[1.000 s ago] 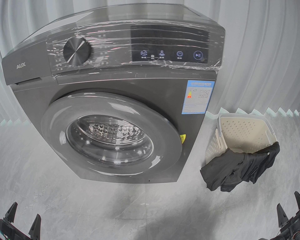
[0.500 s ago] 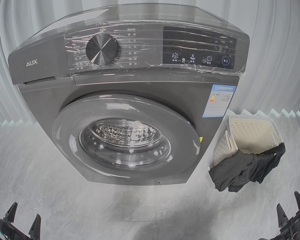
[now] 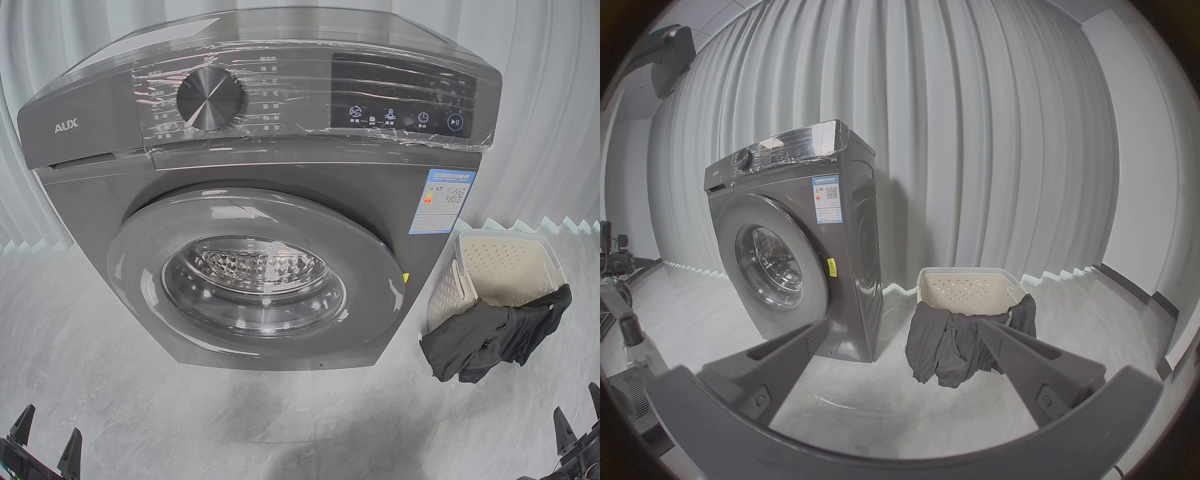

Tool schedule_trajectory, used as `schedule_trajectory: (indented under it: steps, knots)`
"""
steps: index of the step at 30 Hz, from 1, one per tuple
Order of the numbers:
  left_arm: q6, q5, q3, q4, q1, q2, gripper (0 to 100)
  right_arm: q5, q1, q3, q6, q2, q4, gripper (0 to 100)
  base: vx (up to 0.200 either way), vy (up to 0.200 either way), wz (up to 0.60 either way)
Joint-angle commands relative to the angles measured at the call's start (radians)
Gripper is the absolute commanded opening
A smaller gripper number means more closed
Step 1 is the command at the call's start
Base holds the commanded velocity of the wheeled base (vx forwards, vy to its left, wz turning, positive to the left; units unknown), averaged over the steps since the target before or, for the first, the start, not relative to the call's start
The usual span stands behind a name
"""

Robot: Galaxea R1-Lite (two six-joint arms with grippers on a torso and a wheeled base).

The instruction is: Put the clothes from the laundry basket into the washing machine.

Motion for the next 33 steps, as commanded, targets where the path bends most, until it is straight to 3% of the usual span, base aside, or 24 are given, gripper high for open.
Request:
schedule_trajectory:
  steps: [1, 5, 33]
  knots:
    - [0.0, 0.0, 0.015, 0.0, 0.0, -0.015, 100, 0.0, 0.0, 0.018, 0.0, -0.016, 0.0, 100, 0.0, 0.2, 0.0]
    - [0.0, 0.0, 0.015, 0.0, 0.0, -0.015, 100, 0.0, 0.0, 0.018, 0.0, -0.016, -0.001, 100, 0.0, 0.2, 0.0]
    - [0.0, 0.002, 0.015, -0.001, 0.0, -0.015, 100, 0.0, -0.001, 0.018, 0.0, -0.016, -0.001, 100, 0.0, 0.0, 0.0]
